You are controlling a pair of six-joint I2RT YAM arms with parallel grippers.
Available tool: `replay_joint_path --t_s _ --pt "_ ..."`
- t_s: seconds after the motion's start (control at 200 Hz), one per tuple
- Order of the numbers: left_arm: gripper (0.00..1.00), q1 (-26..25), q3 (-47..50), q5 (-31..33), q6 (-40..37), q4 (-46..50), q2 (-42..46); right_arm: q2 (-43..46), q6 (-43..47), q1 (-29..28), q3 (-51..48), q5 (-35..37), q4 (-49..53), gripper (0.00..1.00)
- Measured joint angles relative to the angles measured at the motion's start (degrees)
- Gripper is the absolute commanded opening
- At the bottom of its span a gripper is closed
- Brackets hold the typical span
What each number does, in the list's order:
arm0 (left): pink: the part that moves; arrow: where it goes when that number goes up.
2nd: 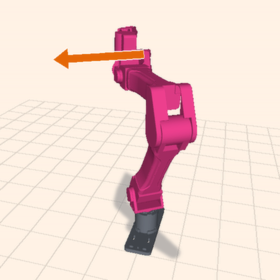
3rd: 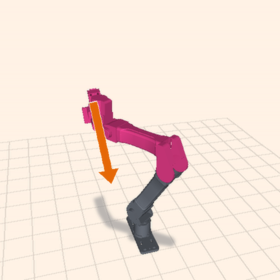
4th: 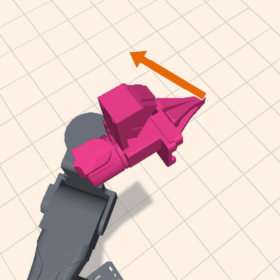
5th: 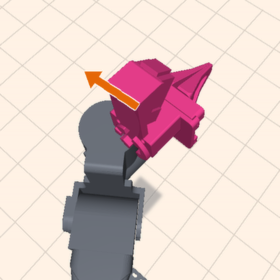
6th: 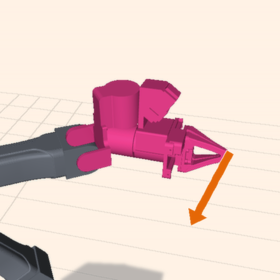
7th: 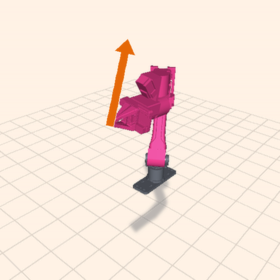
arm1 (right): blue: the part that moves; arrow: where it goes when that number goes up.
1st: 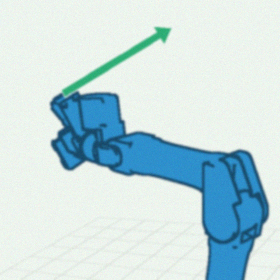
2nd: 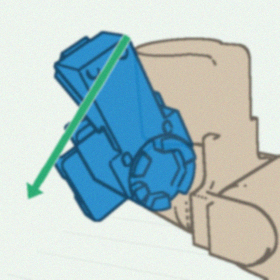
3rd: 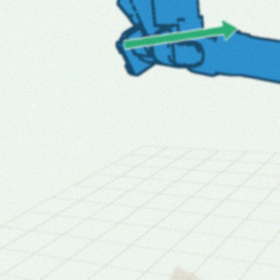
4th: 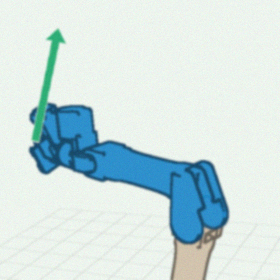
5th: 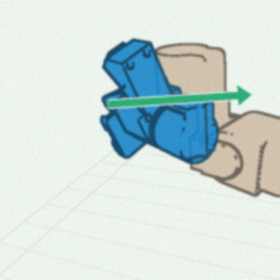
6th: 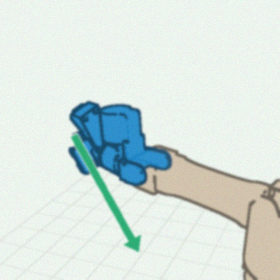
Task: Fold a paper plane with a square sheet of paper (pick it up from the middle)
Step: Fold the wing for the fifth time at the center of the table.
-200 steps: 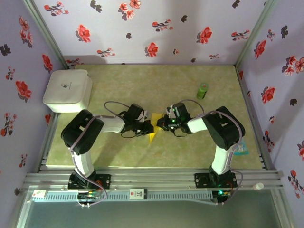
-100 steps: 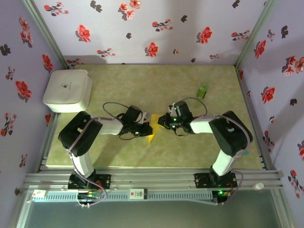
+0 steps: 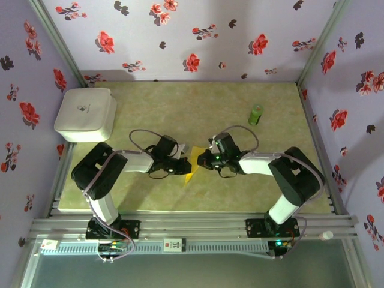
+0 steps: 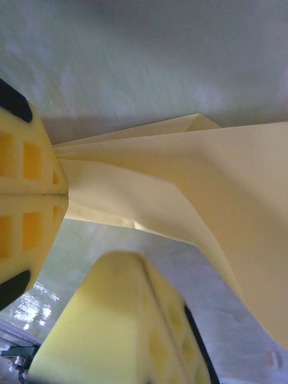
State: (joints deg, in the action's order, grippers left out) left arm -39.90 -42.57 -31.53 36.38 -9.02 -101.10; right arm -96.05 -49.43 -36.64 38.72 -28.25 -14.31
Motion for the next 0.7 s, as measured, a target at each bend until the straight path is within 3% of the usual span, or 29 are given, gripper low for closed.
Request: replay_joint_path --t_s 0.44,0.7 --pt "0.0 0.0 -0.02 -0.02 -0.35 0.04 0.0 -3.85 1.09 0.15 2.86 0.42 0.09 0.03" --pt "0.0 0.0 -0.09 -0.09 -1.07 0.24 -0.02 -5.6 1.44 3.87 2.95 -0.92 -0.55 0.03"
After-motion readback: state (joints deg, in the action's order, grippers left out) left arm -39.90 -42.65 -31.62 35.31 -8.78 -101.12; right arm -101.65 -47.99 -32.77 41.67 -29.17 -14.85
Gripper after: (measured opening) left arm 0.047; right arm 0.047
